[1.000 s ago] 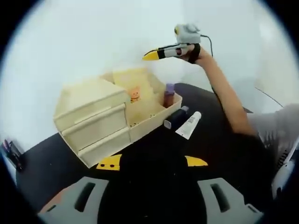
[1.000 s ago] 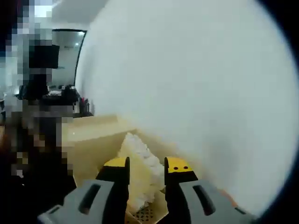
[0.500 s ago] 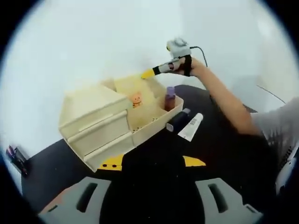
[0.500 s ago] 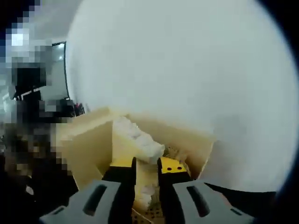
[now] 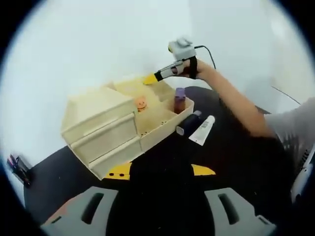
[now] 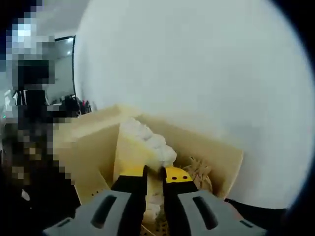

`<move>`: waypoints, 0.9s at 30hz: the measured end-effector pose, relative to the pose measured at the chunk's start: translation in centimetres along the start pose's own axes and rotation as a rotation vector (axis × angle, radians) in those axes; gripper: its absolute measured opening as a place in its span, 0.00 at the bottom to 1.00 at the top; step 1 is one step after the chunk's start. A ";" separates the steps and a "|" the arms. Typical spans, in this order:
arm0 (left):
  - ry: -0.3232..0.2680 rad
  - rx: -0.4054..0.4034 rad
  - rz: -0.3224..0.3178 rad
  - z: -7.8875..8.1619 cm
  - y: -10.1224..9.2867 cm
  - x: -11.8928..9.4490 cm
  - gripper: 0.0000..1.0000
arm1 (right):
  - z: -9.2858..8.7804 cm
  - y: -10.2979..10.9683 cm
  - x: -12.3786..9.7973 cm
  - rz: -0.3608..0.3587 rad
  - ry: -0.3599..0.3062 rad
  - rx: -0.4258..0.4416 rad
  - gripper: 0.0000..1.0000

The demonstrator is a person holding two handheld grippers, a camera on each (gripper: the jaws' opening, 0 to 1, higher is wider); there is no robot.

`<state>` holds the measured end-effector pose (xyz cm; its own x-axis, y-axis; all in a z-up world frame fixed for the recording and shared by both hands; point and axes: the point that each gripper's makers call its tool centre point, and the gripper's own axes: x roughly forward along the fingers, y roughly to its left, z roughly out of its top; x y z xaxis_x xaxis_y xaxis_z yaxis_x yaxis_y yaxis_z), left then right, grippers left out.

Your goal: Open the drawer, pick up the cosmetic bottles from the table one by one, place them into the drawer, release the gripper, close the drawer, and move the gripper away

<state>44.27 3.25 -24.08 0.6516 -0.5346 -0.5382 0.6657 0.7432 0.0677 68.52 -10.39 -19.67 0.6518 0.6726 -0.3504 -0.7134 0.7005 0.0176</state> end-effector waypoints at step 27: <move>-0.048 -0.022 0.000 0.2 0.4 -1.0 0.37 | 2.9 2.5 -2.2 -0.025 -0.067 -0.162 0.25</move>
<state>44.00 4.02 -23.31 0.6687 -0.5529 -0.4970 0.6577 0.7517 0.0486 66.02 -9.38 -16.10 0.6818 0.6737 -0.2852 -0.7253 0.6732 -0.1436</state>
